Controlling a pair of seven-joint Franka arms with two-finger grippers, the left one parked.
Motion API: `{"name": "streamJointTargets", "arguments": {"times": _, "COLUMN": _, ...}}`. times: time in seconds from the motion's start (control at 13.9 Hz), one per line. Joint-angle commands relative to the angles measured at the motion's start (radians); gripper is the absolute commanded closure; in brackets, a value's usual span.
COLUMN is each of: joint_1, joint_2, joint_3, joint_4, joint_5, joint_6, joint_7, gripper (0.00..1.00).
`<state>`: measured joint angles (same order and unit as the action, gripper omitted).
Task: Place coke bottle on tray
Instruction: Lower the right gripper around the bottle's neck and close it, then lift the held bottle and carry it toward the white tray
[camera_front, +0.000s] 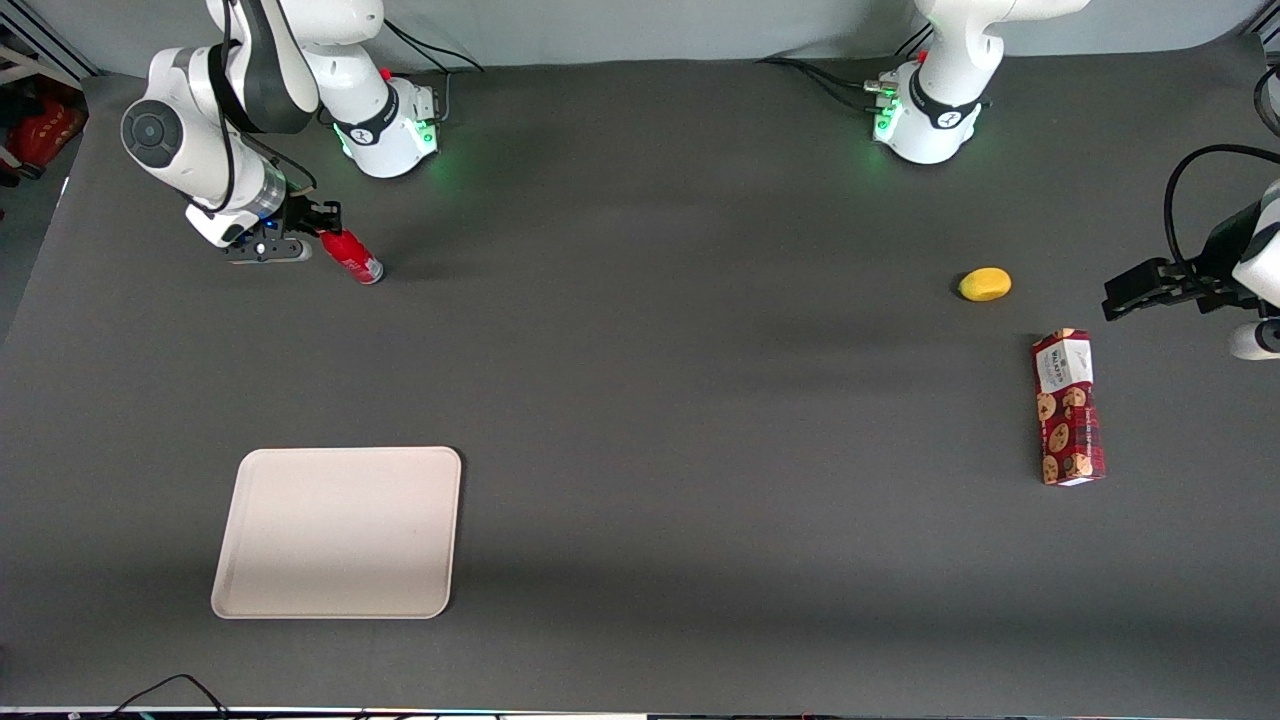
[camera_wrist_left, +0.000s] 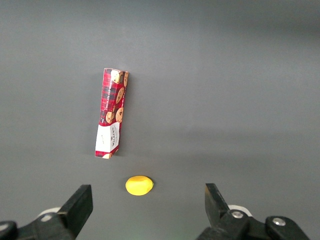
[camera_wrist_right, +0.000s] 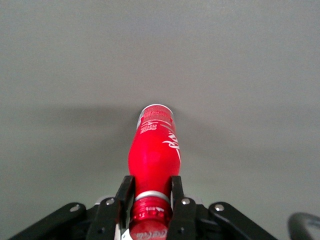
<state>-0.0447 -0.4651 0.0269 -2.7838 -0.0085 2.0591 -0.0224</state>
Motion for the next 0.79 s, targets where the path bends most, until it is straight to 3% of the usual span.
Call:
{"name": "streamJointTargets", "arguments": {"times": 0.0, "joint_1": 0.0, "joint_2": -0.033, "joint_3": 0.019, "joint_4": 0.091, "joint_5": -0.004, "joint_6": -0.097, "joint_7": 0.021, "gripper": 1.0}}
{"name": "streamJointTargets", "arguments": {"times": 0.36, "joint_1": 0.0, "joint_2": 0.077, "joint_3": 0.054, "joint_4": 0.442, "joint_5": -0.005, "joint_6": -0.256, "joint_7": -0.048, "gripper": 1.0}}
{"name": "streamJointTargets", "arguments": {"times": 0.72, "joint_1": -0.066, "joint_2": 0.409, "joint_3": 0.019, "joint_4": 1.009, "joint_5": -0.016, "joint_6": -0.494, "joint_7": -0.318, "gripper": 1.0}}
